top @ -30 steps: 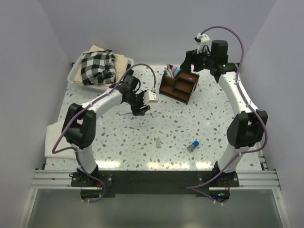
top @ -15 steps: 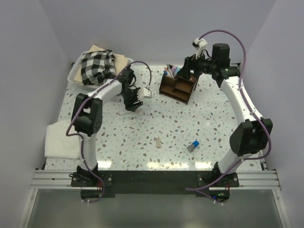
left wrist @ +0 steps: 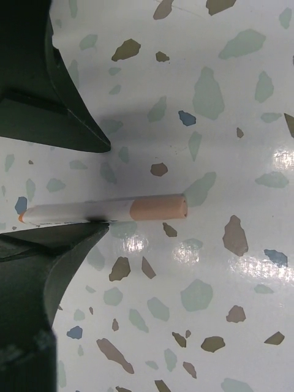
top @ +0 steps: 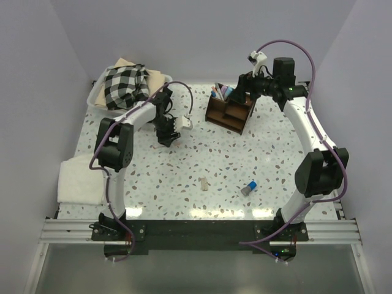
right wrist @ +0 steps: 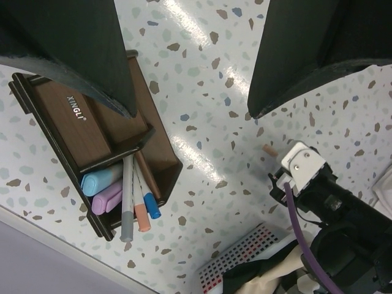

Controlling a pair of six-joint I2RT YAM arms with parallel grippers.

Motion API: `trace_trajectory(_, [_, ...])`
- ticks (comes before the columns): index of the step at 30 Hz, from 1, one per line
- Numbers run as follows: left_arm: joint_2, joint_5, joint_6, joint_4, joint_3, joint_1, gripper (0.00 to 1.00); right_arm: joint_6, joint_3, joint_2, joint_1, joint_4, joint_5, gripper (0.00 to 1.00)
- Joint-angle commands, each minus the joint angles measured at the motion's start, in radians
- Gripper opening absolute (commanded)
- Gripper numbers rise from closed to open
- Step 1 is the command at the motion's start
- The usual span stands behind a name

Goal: Sort the stationery into containers
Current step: Pick up the pen from the center of the board.

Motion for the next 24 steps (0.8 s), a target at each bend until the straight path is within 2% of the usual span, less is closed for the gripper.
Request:
trace_trajectory(1, [0.03,0.009,-0.033,0.035,-0.024,-0.021,0.52,0.018,-0.006,-0.011,-0.004,0.032,-0.015,0.77])
trace_trajectory(9, [-0.003,-0.06,-0.142,0.17,-0.169,-0.069,0.42,0.002,-0.002,-0.002,-0.004,0.023,0.002,0.77])
trace_trajectory(12, [-0.006,-0.082,-0.188,0.213,-0.212,-0.077,0.33,0.004,0.0,0.004,-0.004,0.026,0.004,0.76])
trace_trajectory(15, [-0.003,-0.052,-0.199,0.172,-0.211,-0.077,0.12,0.007,0.006,0.01,-0.003,0.028,0.01,0.76])
trace_trajectory(16, [-0.03,-0.039,-0.194,0.163,-0.208,-0.077,0.0,0.01,0.015,0.01,-0.004,0.025,0.014,0.75])
trace_trajectory(19, [-0.117,0.022,-0.182,0.103,-0.147,-0.077,0.0,0.013,0.03,0.004,-0.006,0.029,0.043,0.75])
trace_trajectory(22, [-0.156,0.12,-0.173,-0.025,0.056,-0.08,0.0,0.015,0.035,-0.002,-0.008,0.034,0.059,0.75])
trace_trajectory(23, [-0.154,0.164,-0.177,-0.053,0.188,-0.081,0.0,0.018,0.034,-0.004,-0.009,0.032,0.065,0.75])
trace_trajectory(24, [-0.141,0.188,-0.18,-0.093,0.256,-0.081,0.0,0.024,0.032,-0.007,-0.009,0.034,0.07,0.75])
